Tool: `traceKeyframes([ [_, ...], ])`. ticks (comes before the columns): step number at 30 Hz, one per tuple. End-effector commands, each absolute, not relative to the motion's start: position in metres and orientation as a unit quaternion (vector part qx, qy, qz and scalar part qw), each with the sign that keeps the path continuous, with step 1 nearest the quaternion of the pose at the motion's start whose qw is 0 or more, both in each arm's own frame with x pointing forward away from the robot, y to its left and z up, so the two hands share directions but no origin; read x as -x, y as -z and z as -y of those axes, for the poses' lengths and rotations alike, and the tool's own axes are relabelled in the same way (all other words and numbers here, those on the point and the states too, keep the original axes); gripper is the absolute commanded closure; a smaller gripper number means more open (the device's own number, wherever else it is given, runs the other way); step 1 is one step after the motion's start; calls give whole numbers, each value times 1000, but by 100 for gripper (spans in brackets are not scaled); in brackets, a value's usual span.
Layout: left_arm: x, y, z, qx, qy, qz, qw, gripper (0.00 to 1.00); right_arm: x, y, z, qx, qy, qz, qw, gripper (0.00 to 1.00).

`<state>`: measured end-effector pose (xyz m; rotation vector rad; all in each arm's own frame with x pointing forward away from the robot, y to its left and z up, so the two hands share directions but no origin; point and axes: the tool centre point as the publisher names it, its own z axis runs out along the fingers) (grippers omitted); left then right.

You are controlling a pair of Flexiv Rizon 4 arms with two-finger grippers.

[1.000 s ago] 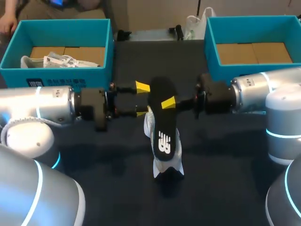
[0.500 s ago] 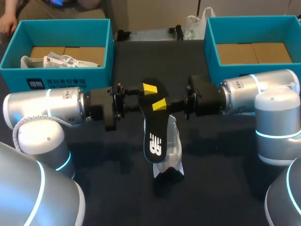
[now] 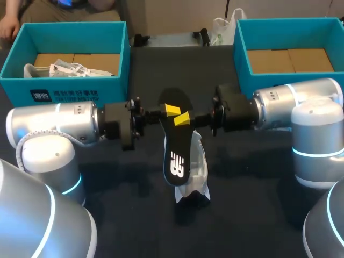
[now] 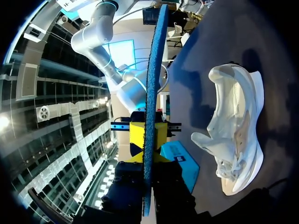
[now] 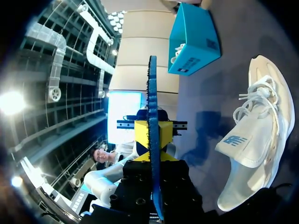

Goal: Take the shoe out of the shoebox, open the shoe tongue, remove and reinsert the insole, then place the shoe into the shoebox

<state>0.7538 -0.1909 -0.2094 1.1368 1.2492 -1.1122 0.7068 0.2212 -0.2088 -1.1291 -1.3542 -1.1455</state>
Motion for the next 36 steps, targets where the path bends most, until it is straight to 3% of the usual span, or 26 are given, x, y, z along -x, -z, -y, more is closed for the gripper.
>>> traceKeyframes([
  [1, -754, 211, 194, -477, 468, -530, 522, 100, -704, 210, -224, 473, 472, 559, 491, 74],
  [2, -754, 212, 194, -478, 468, -531, 520, 100, -704, 210, -223, 478, 469, 560, 488, 0],
  [29, -742, 198, 174, -475, 507, -571, 437, 100, -681, 213, -121, 472, 497, 645, 338, 0],
  [36, -741, 192, 175, -461, 519, -581, 425, 100, -683, 204, -108, 409, 488, 726, 259, 0],
])
